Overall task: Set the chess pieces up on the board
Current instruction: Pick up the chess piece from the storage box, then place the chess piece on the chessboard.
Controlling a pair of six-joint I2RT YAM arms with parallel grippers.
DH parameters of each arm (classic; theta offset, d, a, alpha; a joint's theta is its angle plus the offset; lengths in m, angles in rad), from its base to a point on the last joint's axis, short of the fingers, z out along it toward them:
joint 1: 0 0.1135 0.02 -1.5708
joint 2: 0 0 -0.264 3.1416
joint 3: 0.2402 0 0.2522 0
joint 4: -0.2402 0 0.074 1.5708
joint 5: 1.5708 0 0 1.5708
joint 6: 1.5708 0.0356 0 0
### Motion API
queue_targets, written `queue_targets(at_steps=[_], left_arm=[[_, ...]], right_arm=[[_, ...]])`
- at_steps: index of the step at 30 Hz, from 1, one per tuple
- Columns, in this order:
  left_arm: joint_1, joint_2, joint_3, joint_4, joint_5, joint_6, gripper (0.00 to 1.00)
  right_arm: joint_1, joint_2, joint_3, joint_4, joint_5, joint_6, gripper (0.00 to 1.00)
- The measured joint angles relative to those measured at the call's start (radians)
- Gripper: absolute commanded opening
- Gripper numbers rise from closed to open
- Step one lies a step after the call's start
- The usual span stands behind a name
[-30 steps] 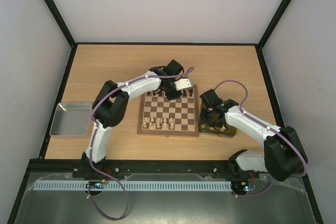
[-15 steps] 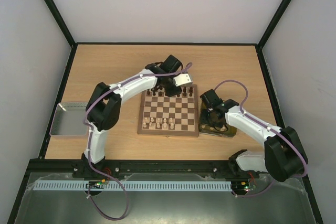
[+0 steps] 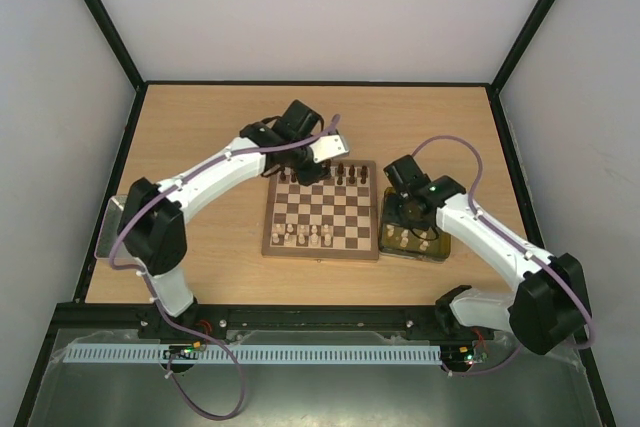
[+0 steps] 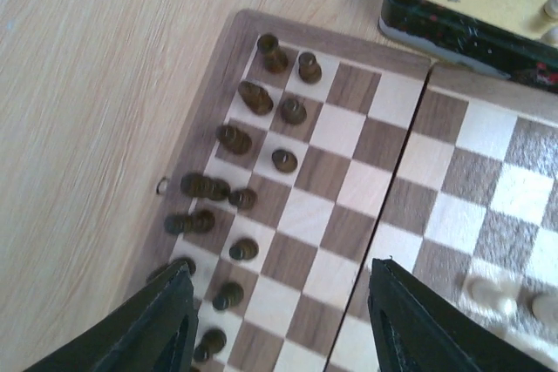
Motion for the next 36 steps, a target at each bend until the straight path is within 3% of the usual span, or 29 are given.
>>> queue_targets(at_steps=[12, 24, 36], left_arm=[[0.156, -0.199, -0.208, 0.031, 0.066, -0.009, 0.58], [0.285, -0.31, -0.367, 0.108, 0.117, -0.064, 0.59], [0.335, -0.359, -0.463, 0.166, 0.126, -0.118, 0.6]], right_arm=[[0.063, 0.001, 0.207, -0.122, 0.038, 0.0, 0.02], [0.311, 0.121, 0.272, -0.157, 0.128, 0.096, 0.02], [0.502, 0.235, 0.273, -0.12, 0.244, 0.201, 0.02]])
